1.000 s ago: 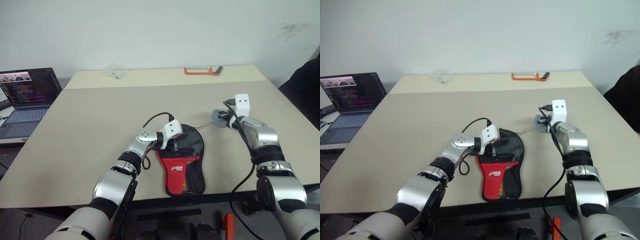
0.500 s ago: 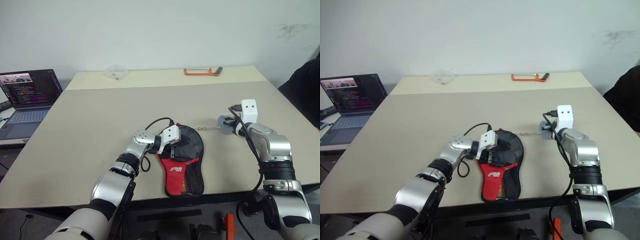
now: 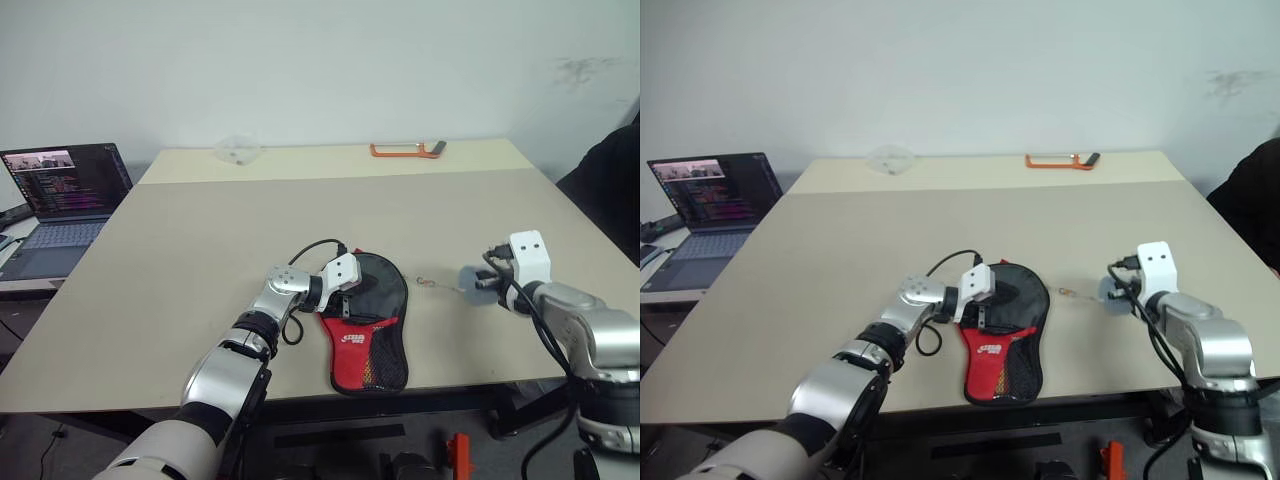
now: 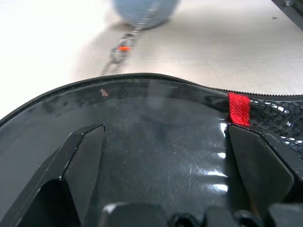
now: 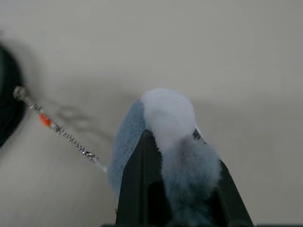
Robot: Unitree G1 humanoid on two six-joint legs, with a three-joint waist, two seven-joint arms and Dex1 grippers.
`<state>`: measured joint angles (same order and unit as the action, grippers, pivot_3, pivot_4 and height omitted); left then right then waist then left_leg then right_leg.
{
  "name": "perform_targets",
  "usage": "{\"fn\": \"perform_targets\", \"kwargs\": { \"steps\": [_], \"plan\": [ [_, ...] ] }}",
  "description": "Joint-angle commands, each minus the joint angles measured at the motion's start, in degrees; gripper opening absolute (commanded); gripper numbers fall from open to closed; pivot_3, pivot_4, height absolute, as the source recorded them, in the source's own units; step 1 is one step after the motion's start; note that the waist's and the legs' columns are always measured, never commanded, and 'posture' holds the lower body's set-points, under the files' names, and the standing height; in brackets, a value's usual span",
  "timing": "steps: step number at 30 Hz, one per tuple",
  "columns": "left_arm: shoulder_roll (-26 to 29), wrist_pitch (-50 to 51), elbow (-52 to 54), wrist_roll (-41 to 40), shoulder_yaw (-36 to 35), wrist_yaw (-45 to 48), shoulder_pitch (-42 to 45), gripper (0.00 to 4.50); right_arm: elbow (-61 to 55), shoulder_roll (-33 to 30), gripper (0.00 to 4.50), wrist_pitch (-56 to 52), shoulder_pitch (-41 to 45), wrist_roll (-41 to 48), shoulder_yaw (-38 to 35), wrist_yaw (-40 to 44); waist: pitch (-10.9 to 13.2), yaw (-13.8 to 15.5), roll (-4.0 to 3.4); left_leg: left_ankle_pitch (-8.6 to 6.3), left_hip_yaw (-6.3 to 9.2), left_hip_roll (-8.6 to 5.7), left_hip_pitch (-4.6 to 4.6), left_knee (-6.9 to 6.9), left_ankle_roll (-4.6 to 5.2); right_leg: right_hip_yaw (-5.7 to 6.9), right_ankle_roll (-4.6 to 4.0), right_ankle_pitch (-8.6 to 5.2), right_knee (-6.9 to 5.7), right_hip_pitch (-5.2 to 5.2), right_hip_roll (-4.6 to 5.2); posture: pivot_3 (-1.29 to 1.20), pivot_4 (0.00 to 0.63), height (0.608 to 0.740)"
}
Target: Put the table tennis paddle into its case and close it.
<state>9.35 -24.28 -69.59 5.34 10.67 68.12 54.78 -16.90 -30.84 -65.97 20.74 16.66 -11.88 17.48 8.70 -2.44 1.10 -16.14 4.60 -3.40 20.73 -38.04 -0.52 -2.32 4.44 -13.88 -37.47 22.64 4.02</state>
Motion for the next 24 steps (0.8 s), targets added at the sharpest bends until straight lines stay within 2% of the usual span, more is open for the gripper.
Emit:
{"fn": "perform_targets", "kwargs": {
  "steps": [1, 7, 11, 15, 20, 24],
  "plan": [
    [1.3, 1.8, -3.8, 5.3, 3.9, 0.3, -3.4, 4.50, -13.8, -1.3, 0.06, -9.1, -3.9, 3.9, -3.8, 0.9, -0.1, 0.1, 0.01, 0.00, 0.05, 0.01, 0.00, 0.00, 0.00, 0.05, 0.02, -0.01, 0.06, -0.03, 0.00, 0.00, 0.150, 0.740],
    [0.2, 2.0, -3.9, 5.3, 4.3, -0.1, -3.5, 4.50, -33.5, 0.3, 0.06, -25.2, -10.5, 10.8, -7.1, 4.0, -0.4, 0.4, 0.09, -0.06, 0.26, 0.08, -0.02, 0.07, 0.08, 0.28, 0.03, -0.02, 0.51, -0.32, -0.05, 0.00, 0.150, 0.740],
    [-1.1, 2.4, -4.2, 5.6, 4.6, -0.8, -3.2, 4.50, -41.2, -1.3, 0.06, -26.5, -18.1, 14.9, -9.3, 6.6, -0.5, 0.9, 0.26, -0.08, 0.40, 0.08, 0.00, 0.09, 0.09, 0.42, 0.13, -0.08, 0.60, -0.37, -0.03, 0.00, 0.150, 0.740],
    [-2.4, 2.6, -4.5, 6.3, 4.9, -1.6, -2.8, 4.50, -43.1, -4.2, 0.06, -26.5, -24.7, 21.7, -13.5, 7.0, -0.5, 1.1, 0.31, -0.11, 0.42, -0.01, 0.01, 0.08, 0.12, 0.46, 0.22, -0.14, 0.62, -0.43, 0.07, 0.00, 0.150, 0.740],
    [-3.7, 3.0, -5.0, 7.2, 5.1, -2.9, -2.2, 4.50, -43.1, -9.6, 0.06, -24.9, -34.0, 36.2, -21.9, 4.5, -0.7, 2.8, 0.36, -0.20, 0.47, -0.05, 0.05, 0.08, 0.25, 0.56, 0.36, -0.23, 0.72, -0.50, 0.13, 0.00, 0.150, 0.740],
    [-4.5, 3.2, -5.2, 7.4, 5.4, -3.9, -1.8, 4.50, -43.1, -13.6, 0.05, -18.2, -43.4, 53.2, -26.8, -3.2, -0.8, 3.9, 0.34, -0.42, 0.53, -0.10, 0.09, 0.08, 0.40, 0.57, 0.47, -0.36, 0.87, -0.56, 0.18, 0.00, 0.150, 0.740]
  ]
}}
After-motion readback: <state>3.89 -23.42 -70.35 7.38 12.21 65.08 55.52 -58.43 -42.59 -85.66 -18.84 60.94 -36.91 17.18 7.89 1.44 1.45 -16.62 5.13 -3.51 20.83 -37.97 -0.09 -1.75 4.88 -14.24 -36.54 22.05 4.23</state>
